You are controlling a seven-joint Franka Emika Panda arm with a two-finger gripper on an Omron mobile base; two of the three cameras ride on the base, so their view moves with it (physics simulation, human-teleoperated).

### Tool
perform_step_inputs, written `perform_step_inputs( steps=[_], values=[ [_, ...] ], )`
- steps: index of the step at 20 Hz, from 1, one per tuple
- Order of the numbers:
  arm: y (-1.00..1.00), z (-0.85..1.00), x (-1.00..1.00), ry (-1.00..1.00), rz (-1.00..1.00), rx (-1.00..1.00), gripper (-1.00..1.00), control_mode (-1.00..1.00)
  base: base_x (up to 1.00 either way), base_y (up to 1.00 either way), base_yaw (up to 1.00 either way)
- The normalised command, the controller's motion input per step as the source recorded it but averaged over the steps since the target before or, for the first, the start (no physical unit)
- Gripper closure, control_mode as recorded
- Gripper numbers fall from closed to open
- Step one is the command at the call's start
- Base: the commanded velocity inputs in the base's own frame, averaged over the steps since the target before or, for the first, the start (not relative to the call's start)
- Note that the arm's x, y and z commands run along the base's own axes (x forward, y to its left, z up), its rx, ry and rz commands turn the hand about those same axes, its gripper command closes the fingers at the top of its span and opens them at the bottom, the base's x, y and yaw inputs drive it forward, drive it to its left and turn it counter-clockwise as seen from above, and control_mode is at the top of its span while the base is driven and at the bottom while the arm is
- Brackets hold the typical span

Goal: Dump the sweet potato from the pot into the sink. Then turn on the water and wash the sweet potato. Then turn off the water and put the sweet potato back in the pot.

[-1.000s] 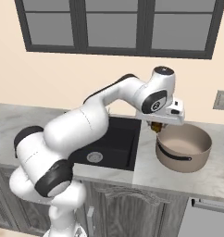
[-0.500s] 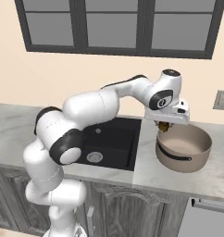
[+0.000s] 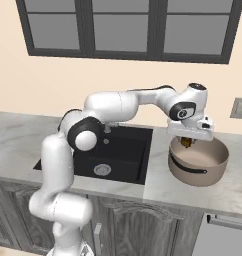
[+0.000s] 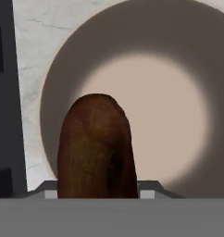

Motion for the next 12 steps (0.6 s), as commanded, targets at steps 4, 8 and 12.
perform_step_inputs(
  steps=[4,8,12],
  values=[
    [-0.35,-0.34,0.0,0.06,0.0,0.07,1.0,-1.0,0.0,0.0,0.0],
    [-0.24,-0.37,0.0,0.05,0.0,0.06,1.0,-1.0,0.0,0.0,0.0],
    [-0.06,-0.45,0.0,0.06,0.0,0.05,1.0,-1.0,0.0,0.0,0.0]
  ],
)
